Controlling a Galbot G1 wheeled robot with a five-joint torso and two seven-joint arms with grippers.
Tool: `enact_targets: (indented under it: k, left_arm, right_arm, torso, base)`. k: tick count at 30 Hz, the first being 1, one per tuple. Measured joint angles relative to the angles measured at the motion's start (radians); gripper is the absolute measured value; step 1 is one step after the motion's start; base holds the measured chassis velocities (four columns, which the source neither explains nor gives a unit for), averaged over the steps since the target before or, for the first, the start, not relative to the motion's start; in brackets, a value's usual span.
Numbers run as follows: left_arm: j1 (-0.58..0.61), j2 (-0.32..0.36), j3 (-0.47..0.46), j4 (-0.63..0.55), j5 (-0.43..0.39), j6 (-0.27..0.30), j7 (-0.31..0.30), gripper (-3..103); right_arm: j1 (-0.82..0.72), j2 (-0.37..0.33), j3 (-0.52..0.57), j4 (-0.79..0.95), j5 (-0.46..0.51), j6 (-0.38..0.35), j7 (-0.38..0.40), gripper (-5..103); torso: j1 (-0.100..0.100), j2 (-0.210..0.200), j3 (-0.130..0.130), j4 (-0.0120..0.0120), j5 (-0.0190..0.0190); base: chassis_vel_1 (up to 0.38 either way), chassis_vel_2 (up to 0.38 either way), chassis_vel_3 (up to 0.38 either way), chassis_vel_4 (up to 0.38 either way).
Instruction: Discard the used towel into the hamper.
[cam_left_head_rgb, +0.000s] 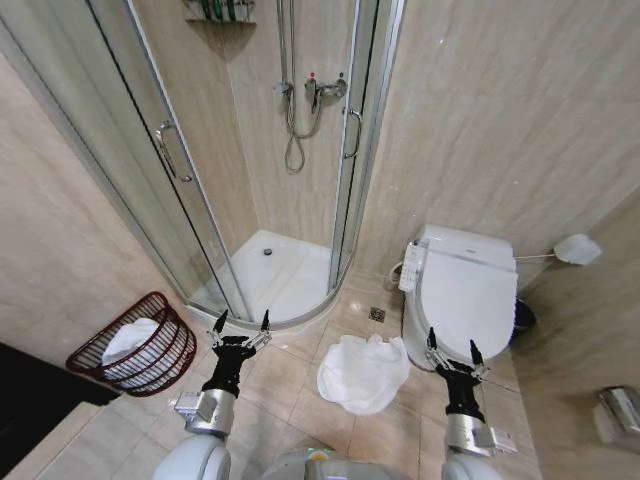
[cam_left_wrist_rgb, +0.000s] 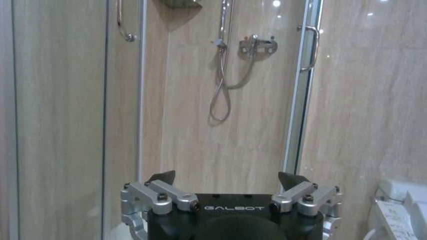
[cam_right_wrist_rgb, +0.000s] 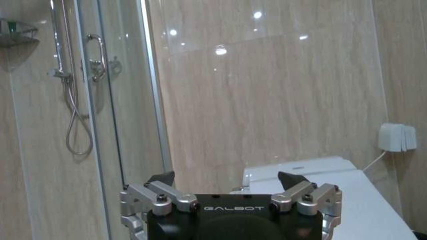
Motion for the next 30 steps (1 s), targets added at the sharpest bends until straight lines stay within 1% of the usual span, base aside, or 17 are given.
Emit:
enact_targets:
  k: [10,11,14,15,18,24,26,30]
  left_arm:
    - [0.0,0.0,0.0,0.0,0.0,0.0,0.0,100]
    - [0.0,0.0,0.0,0.0,0.0,0.0,0.0,100]
    - [0.0,0.0,0.0,0.0,0.0,0.0,0.0,100]
    - [0.0,0.0,0.0,0.0,0.0,0.0,0.0,100]
    - [0.0,0.0,0.0,0.0,0.0,0.0,0.0,100]
    - [0.0,0.0,0.0,0.0,0.0,0.0,0.0,100]
    - [0.0,0.0,0.0,0.0,0.0,0.0,0.0,100]
    - [0.0,0.0,0.0,0.0,0.0,0.0,0.0,100]
  right_arm:
    - [-0.001,0.0,-0.006,-0.001,-0.004,-0.002,-0.004,100]
    - [-0.001,0.0,-0.006,-0.001,-0.004,-0.002,-0.004,100]
    - [-0.012,-0.001,-0.03,-0.009,-0.029,0.015,-0.011,100]
    - [-0.012,-0.001,-0.03,-0.009,-0.029,0.015,-0.011,100]
    - [-0.014,0.015,-0.045,-0.022,-0.047,0.022,-0.023,100]
    - [-0.023,0.001,-0.055,-0.056,-0.039,0.035,-0.031,100]
    - [-0.036,-0.008,-0.073,-0.076,-0.032,0.047,-0.034,100]
    - [-0.041,-0.004,-0.087,-0.093,-0.033,0.059,-0.037,100]
  torso:
    - [-0.022,-0.049,-0.027,0.0,0.0]
    - [-0.022,-0.049,-0.027,0.0,0.0]
    - [-0.029,-0.067,-0.038,0.0,0.0001]
    - [-0.029,-0.067,-0.038,0.0,0.0001]
    - [-0.036,-0.084,-0.048,0.0,0.0]
    - [-0.047,-0.106,-0.06,0.0,0.0]
    - [-0.052,-0.118,-0.067,0.0,0.0]
    - [-0.059,-0.136,-0.077,0.0,0.0]
  base:
    - [0.0,0.0,0.0,0.0]
    - [0.0,0.0,0.0,0.0]
    - [0.0,0.0,0.0,0.0]
    - [0.0,0.0,0.0,0.0]
    - [0.0,0.0,0.0,0.0]
    - [0.0,0.0,0.0,0.0]
    - [0.0,0.0,0.0,0.0]
    - [0.0,0.0,0.0,0.0]
